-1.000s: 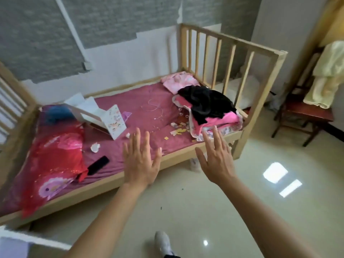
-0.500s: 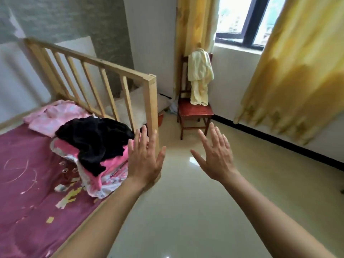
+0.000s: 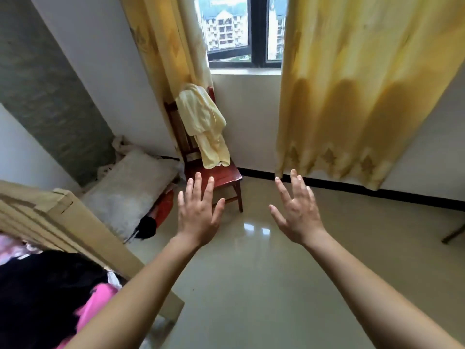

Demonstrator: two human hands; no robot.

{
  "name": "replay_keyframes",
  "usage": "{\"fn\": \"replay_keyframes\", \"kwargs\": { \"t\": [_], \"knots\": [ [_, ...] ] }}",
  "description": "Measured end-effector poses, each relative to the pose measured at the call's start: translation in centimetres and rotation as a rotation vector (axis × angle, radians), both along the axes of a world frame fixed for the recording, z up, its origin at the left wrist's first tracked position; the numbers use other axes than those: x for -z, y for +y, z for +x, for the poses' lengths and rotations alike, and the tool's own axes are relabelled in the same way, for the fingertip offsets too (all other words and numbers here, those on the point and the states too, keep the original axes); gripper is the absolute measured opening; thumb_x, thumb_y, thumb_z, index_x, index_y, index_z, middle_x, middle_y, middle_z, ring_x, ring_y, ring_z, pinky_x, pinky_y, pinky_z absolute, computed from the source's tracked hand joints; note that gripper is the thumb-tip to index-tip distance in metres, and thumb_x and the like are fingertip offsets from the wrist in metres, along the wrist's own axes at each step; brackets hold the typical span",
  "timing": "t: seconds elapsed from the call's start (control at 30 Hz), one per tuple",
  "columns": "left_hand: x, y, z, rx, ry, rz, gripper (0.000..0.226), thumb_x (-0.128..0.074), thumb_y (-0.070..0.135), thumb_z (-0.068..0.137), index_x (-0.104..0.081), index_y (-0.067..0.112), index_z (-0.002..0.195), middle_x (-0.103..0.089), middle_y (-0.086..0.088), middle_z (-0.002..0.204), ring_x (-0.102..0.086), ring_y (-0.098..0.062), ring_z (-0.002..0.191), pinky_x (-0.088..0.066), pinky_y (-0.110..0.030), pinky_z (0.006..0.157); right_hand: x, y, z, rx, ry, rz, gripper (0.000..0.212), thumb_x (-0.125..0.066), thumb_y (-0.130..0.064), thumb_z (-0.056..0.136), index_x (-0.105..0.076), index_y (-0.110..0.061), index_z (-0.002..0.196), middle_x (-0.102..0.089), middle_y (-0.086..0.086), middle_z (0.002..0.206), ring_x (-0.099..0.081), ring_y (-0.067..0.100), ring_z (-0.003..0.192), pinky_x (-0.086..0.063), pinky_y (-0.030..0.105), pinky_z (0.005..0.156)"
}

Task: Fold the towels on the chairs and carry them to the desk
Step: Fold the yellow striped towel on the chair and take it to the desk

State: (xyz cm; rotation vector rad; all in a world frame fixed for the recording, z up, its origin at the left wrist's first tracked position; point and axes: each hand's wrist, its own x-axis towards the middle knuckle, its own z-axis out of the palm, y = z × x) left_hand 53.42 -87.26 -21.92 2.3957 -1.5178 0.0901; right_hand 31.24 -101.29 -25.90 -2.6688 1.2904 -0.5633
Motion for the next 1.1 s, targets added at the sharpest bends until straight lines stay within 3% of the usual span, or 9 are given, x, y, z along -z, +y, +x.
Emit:
{"fn": "replay_keyframes", "kwargs": {
  "t": [0.07, 0.23, 0.47, 0.63, 0.87, 1.03, 1.1],
  "knots": [
    [-1.2, -4.4, 2.0, -0.030, -0.017, -0.043, 0.072, -0.022, 0.058, 0.094, -0.030, 0.019, 0.153, -0.014, -0.013, 0.163, -0.016, -0.033, 0.150, -0.018, -0.058, 0.117, -1.4, -5.6, 2.9, -0.055, 0.020, -0.009, 0.075, -0.043, -0.054, 0.092, -0.028, -0.019, 0.157, -0.013, 0.022, 0.163, -0.024, 0.040, 0.148, -0.030, 0.055, 0.116],
    [-2.8, -11.6, 8.2, -0.155, -0.004, -0.060, 0.073, -0.020, 0.059, 0.093, -0.028, 0.021, 0.154, -0.012, -0.011, 0.164, -0.015, -0.031, 0.150, -0.015, -0.053, 0.118, -3.3, -15.3, 12.0, -0.150, 0.000, 0.014, 0.080, -0.064, -0.042, 0.090, -0.027, -0.016, 0.157, -0.013, 0.025, 0.163, -0.027, 0.042, 0.147, -0.032, 0.054, 0.115],
    [1.5, -20.5, 19.4, -0.263, 0.011, 0.013, 0.078, -0.009, 0.063, 0.090, -0.013, 0.024, 0.157, 0.001, -0.008, 0.165, -0.003, -0.026, 0.152, -0.009, -0.047, 0.121, 0.4, -25.5, 24.1, -0.263, 0.076, 0.031, 0.081, -0.063, -0.042, 0.091, -0.023, -0.019, 0.158, -0.010, 0.024, 0.163, -0.027, 0.039, 0.148, -0.031, 0.050, 0.117],
    [3.9, -31.8, 30.0, -0.331, 0.147, 0.101, 0.070, -0.025, 0.055, 0.100, -0.003, 0.023, 0.158, 0.013, -0.007, 0.164, 0.004, -0.025, 0.152, -0.009, -0.047, 0.122, 0.7, -36.7, 33.8, -0.285, 0.218, 0.050, 0.079, -0.050, -0.045, 0.097, -0.006, -0.024, 0.160, 0.006, 0.019, 0.165, -0.011, 0.033, 0.153, -0.021, 0.045, 0.122],
    [3.3, -44.7, 39.1, -0.257, 0.149, 0.149, 0.071, -0.030, 0.054, 0.100, -0.001, 0.023, 0.157, 0.013, -0.010, 0.164, 0.000, -0.027, 0.152, -0.013, -0.047, 0.121, 0.5, -49.1, 41.9, -0.203, 0.234, 0.095, 0.079, -0.051, -0.043, 0.096, -0.008, -0.022, 0.160, -0.003, 0.019, 0.165, -0.017, 0.032, 0.151, -0.028, 0.040, 0.118],
    [7.3, -52.0, 44.0, -0.303, 0.219, 0.230, 0.071, -0.031, 0.053, 0.100, -0.003, 0.022, 0.157, 0.011, -0.010, 0.164, -0.003, -0.028, 0.151, -0.014, -0.046, 0.121, 5.2, -56.8, 47.1, -0.268, 0.304, 0.185, 0.077, -0.059, -0.035, 0.092, -0.023, -0.014, 0.158, -0.018, 0.025, 0.161, -0.033, 0.038, 0.143, -0.045, 0.043, 0.103],
    [9.1, -53.9, 45.3, -0.356, 0.268, 0.289, 0.072, -0.032, 0.052, 0.100, -0.002, 0.021, 0.157, 0.012, -0.010, 0.164, -0.005, -0.029, 0.151, -0.015, -0.047, 0.120, 7.0, -59.6, 49.3, -0.282, 0.340, 0.242, 0.078, -0.057, -0.036, 0.093, -0.018, -0.015, 0.158, -0.015, 0.023, 0.162, -0.031, 0.036, 0.144, -0.046, 0.042, 0.103]
  ]
}}
